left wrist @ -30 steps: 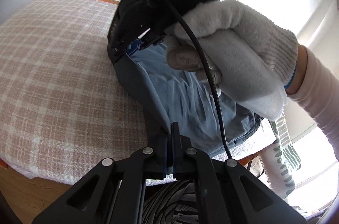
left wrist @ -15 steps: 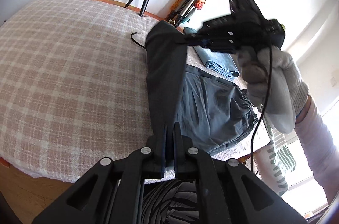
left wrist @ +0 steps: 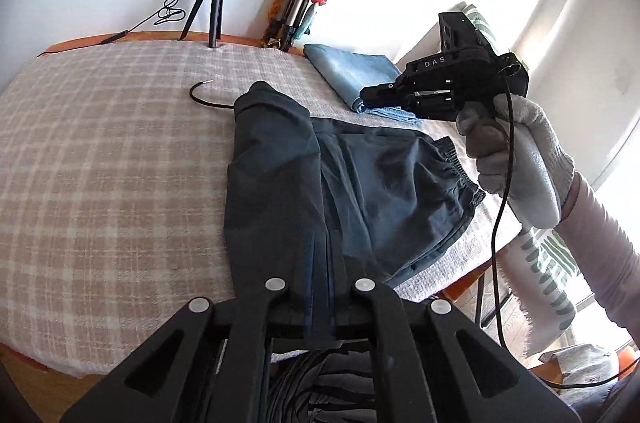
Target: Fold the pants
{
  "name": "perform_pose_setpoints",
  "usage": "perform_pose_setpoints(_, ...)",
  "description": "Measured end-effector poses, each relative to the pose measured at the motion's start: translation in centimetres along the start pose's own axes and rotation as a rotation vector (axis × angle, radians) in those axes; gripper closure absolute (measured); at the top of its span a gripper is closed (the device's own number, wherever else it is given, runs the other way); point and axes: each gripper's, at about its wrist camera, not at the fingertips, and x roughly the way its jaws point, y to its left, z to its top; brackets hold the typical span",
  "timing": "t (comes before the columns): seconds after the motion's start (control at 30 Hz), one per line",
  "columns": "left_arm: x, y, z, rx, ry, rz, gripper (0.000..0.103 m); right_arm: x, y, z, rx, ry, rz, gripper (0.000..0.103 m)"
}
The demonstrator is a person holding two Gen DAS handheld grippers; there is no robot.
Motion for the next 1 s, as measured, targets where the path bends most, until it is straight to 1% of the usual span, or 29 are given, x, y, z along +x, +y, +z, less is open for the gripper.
perform_pose_setpoints(0.03,0.2,0.0,-0.1,0.005,0.01,0.026,0.1,1.0,0.3,-0.2,-0.014,0.018,0.006,0.052)
perform_pose_setpoints(0.1,0.5,-0.1,-0.2,0.017,0.04,0.056,0.101,3.0,0.9,-0.6,-0.034,0.053,0.019,0.052)
perform_pose_setpoints(0.17,1.2,-0.3,-0.4,0.029,0.084,0.065,0.101,5.1,1.3,-0.3,-0.032,0.085,0.022,0.052)
perform_pose_setpoints(0.27,2.9,-1.3,-0.8,0.075,0.156,0.11,0.1,7.0,1.5,0.2,-0.04,0.092,-0.043,0.052)
perform_pose_setpoints(0.33,3.8,-2.2,-1.0,0.094,0.187,0.138,0.1,7.9,1.2,0.5,-0.029,0.101,-0.052,0.052)
perform_pose_setpoints(0.47,5.9,-3.0,-1.3,0.083,0.24,0.147,0.1,8.5,0.9,0.8,-0.023,0.109,-0.046,0.052)
perform_pose_setpoints(0.5,6.6,-3.1,-1.2,0.072,0.269,0.165,0.1,8.6,0.9,0.8,-0.027,0.109,-0.049,0.052)
perform_pose_setpoints(0.57,7.4,-3.3,-1.2,0.073,0.299,0.208,0.1,8.7,0.8,0.8,-0.025,0.114,-0.047,0.052)
perform_pose_setpoints(0.7,8.8,-3.9,-1.4,0.127,0.313,0.287,0.1,8.7,0.9,0.7,-0.039,0.118,-0.048,0.052)
perform_pose_setpoints(0.77,9.7,-3.4,-1.7,0.112,0.345,0.288,0.1,8.8,1.0,0.7,-0.051,0.12,-0.053,0.052)
perform_pose_setpoints(0.8,9.9,-3.4,-1.9,0.12,0.346,0.288,0.1,8.9,1.1,0.6,-0.058,0.121,-0.057,0.052)
perform_pose_setpoints(0.87,9.5,-3.4,-2.2,0.145,0.323,0.273,0.1,9.0,1.3,0.5,-0.069,0.124,-0.063,0.052)
perform_pose_setpoints(0.93,9.2,-2.9,-2.4,0.13,0.3,0.233,0.1,9.0,1.2,0.6,-0.065,0.126,-0.055,0.052)
perform_pose_setpoints(1.0,8.8,-2.0,-2.5,0.086,0.292,0.19,0.1,9.0,1.0,0.8,-0.051,0.131,-0.038,0.052)
